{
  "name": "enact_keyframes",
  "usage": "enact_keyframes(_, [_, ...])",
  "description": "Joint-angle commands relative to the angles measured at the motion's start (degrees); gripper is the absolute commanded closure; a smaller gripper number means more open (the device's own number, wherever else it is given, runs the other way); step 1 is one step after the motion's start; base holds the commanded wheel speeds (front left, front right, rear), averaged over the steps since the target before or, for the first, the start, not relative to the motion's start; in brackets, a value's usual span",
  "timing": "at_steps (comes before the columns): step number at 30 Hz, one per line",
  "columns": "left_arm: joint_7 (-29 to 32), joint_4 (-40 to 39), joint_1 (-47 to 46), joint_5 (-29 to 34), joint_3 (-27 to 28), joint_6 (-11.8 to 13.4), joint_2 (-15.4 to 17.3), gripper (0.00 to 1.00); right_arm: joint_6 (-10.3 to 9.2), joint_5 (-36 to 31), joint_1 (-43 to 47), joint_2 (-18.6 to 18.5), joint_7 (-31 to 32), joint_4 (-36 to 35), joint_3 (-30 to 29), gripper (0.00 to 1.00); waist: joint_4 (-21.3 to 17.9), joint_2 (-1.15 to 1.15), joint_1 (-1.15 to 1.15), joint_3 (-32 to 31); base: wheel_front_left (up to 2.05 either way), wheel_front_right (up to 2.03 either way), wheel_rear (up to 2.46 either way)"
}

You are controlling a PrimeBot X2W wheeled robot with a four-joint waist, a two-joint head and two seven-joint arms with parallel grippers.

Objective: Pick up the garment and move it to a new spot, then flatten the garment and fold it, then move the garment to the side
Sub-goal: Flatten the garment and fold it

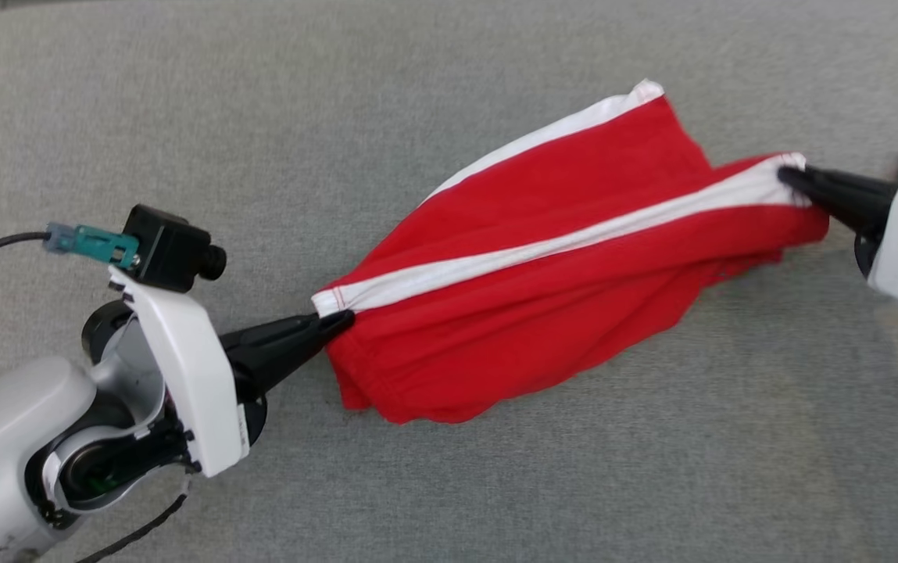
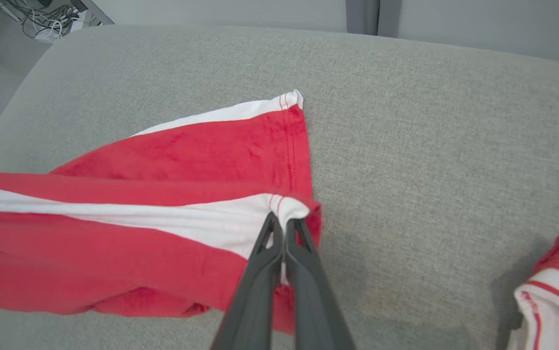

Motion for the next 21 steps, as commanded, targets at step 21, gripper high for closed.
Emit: enact_keyframes(21, [-3.95, 8.71, -4.9, 3.69, 1.78, -3.86, -7.47, 1.0, 0.0, -11.08, -10.01, 8.12, 4.58, 5.22, -7.55, 1.0, 6.93, 0.0, 0.0, 7.93, 0.0, 0.0, 0.0])
